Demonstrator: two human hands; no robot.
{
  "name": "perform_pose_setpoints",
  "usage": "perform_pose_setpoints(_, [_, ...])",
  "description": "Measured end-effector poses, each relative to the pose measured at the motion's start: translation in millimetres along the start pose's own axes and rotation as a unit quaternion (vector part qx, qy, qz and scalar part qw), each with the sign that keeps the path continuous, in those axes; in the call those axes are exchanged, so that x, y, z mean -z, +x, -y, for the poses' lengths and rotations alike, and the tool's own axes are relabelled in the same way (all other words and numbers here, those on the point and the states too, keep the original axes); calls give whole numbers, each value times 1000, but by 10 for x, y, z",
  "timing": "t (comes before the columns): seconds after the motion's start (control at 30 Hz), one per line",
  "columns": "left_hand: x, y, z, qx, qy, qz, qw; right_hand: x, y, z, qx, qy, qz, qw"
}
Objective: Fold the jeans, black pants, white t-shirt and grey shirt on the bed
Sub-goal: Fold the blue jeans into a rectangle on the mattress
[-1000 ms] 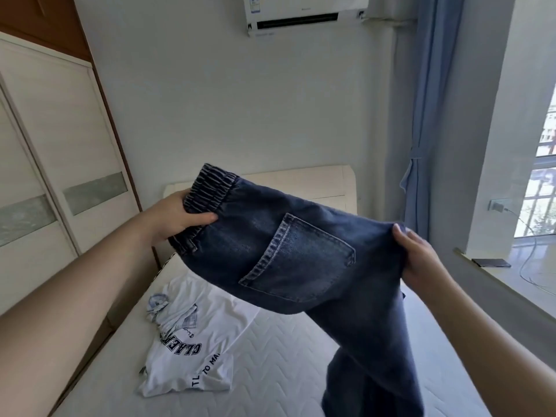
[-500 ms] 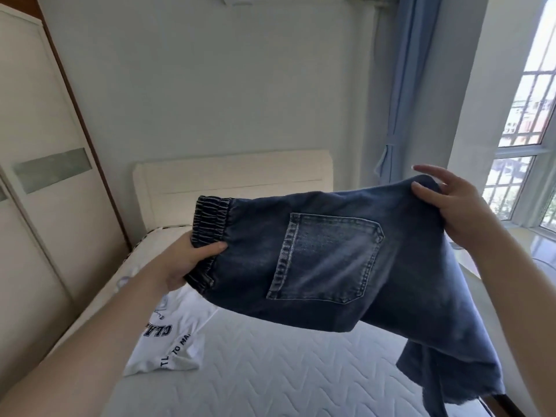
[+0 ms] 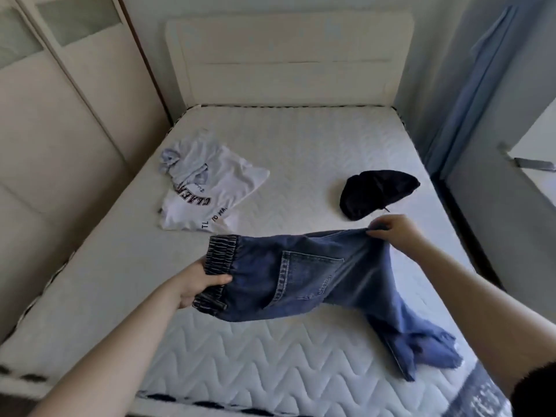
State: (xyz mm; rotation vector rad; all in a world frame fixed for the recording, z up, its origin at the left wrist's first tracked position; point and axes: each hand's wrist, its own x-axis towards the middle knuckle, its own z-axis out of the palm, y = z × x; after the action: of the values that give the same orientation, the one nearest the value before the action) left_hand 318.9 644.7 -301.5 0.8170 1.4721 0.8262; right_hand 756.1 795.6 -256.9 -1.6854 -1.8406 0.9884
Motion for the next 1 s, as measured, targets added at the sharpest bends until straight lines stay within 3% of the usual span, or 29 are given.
perform_pose_setpoints(0.3, [705, -320, 1044, 98, -51, -109, 988, -1373, 218, 134, 51, -73, 128, 988])
perform_pose_setpoints(0.53, [1535, -392, 1618, 164, -104, -115, 974, -2495, 379, 547, 52, -133, 218, 965])
perform_pose_setpoints(0.8, [2811, -52, 2135, 247, -84, -76, 962, -4005, 727, 826, -35, -116, 207, 971])
perform_pose_setpoints(1.0, [3623, 633, 2506, 257, -67, -90, 960, -5100, 1333, 862, -62, -99, 185, 976])
